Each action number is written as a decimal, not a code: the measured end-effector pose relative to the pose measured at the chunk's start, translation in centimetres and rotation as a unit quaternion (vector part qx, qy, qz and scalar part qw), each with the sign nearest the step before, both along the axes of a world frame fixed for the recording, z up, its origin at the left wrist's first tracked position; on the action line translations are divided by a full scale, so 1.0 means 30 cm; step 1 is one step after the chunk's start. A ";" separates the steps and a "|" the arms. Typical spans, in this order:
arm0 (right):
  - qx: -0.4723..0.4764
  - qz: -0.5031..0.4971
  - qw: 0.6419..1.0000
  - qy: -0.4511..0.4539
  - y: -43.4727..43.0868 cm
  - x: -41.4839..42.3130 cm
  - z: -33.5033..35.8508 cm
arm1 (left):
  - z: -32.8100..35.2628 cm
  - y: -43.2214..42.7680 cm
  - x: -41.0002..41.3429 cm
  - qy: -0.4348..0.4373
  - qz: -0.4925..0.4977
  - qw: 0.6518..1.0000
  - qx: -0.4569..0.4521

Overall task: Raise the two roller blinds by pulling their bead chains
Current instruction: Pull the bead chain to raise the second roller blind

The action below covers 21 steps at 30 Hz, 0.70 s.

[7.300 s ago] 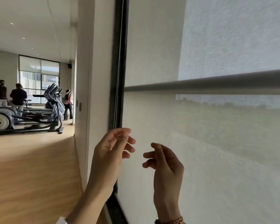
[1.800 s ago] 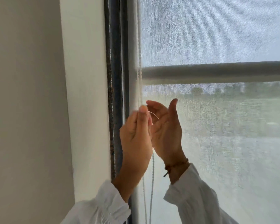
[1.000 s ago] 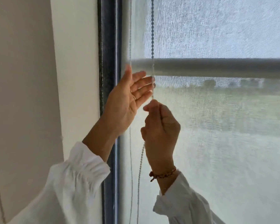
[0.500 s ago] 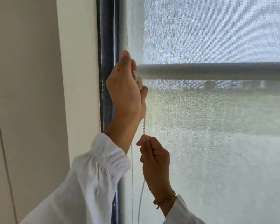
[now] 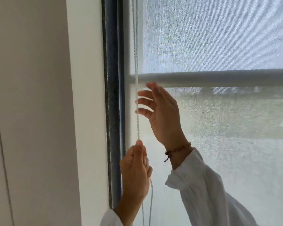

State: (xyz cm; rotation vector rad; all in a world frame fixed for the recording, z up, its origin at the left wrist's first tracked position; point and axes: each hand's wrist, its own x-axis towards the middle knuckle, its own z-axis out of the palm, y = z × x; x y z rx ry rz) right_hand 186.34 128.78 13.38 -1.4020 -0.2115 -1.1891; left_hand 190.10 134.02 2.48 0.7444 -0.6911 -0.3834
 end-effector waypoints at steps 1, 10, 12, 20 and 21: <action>-0.002 -0.009 1.000 0.021 0.011 0.013 0.026 | -0.018 0.002 0.014 -0.002 -0.004 1.000 0.008; 0.042 -0.170 0.981 -0.089 0.069 0.148 0.053 | -0.009 -0.007 0.120 -0.070 -0.079 0.993 0.057; 0.027 -0.172 0.977 -0.123 0.082 0.142 0.046 | 0.005 0.003 0.153 -0.057 -0.112 0.990 0.070; 0.002 -0.221 0.968 -0.120 0.178 0.162 -0.176 | 0.311 0.100 0.264 -0.155 -0.132 0.979 -0.026; 0.003 -0.233 0.966 -0.110 0.188 0.166 -0.224 | 0.360 0.121 0.258 -0.157 -0.150 0.975 -0.044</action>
